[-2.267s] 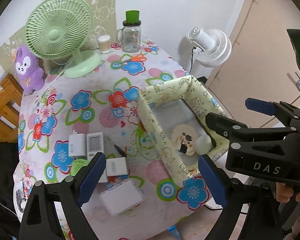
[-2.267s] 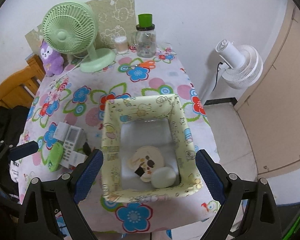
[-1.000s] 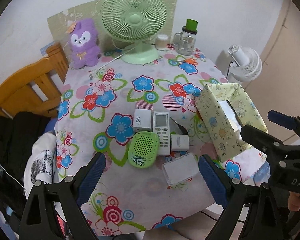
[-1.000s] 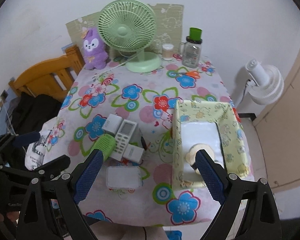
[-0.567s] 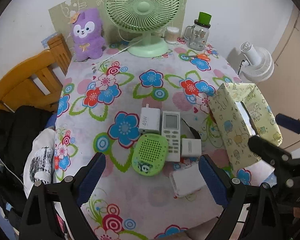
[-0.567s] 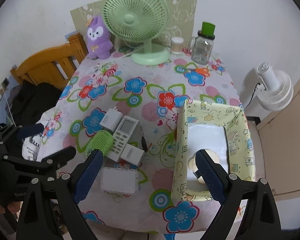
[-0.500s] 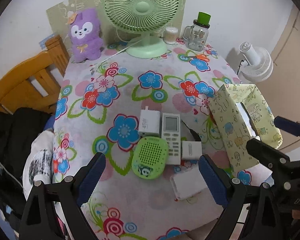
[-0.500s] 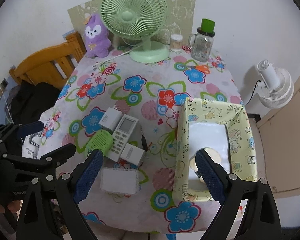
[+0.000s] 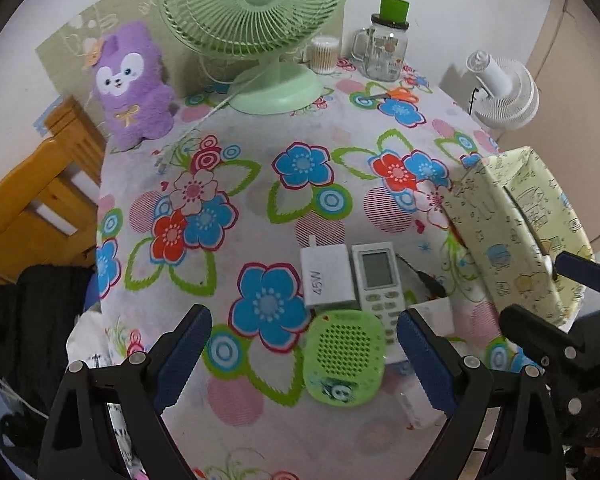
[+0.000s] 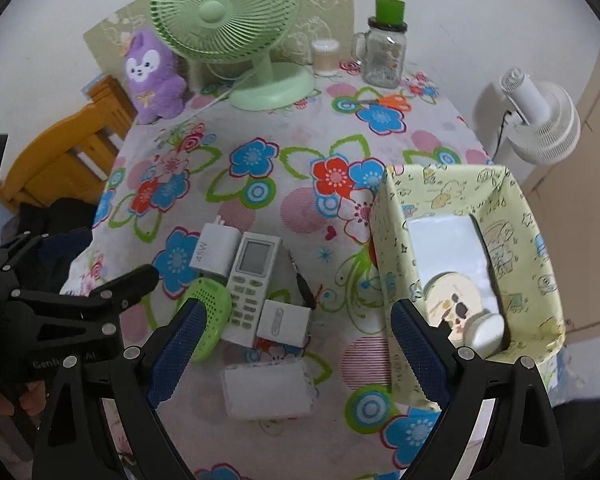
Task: Organize rigid objects
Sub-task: 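Grasp the white square charger with the left gripper while right gripper approaches the plug adapter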
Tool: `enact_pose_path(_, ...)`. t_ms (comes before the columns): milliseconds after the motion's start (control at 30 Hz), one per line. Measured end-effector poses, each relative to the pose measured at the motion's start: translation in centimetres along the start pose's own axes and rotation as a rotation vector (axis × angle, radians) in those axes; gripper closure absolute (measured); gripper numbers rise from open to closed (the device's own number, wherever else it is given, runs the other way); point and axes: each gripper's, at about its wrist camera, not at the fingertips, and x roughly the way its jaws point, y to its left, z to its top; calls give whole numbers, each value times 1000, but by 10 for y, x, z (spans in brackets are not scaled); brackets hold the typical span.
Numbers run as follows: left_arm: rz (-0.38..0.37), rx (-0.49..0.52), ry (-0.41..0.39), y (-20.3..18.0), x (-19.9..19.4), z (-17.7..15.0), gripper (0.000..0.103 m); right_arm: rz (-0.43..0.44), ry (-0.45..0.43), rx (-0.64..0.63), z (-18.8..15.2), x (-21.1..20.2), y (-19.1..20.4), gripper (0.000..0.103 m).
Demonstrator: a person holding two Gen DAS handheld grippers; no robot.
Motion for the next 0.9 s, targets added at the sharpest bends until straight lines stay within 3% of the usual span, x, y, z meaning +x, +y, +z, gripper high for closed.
enact_pose_path(200,-43,17,33,11,24,12,8,-33,31,49,-2,26,3,9)
enact_pose_path(733,-60,61,91,10,81,18,8,-88,94,109,-12,79,5,12)
enact_pose_path(900,-62,70,110,7,94,16,8,-114,117,151,-18,90,2,17)
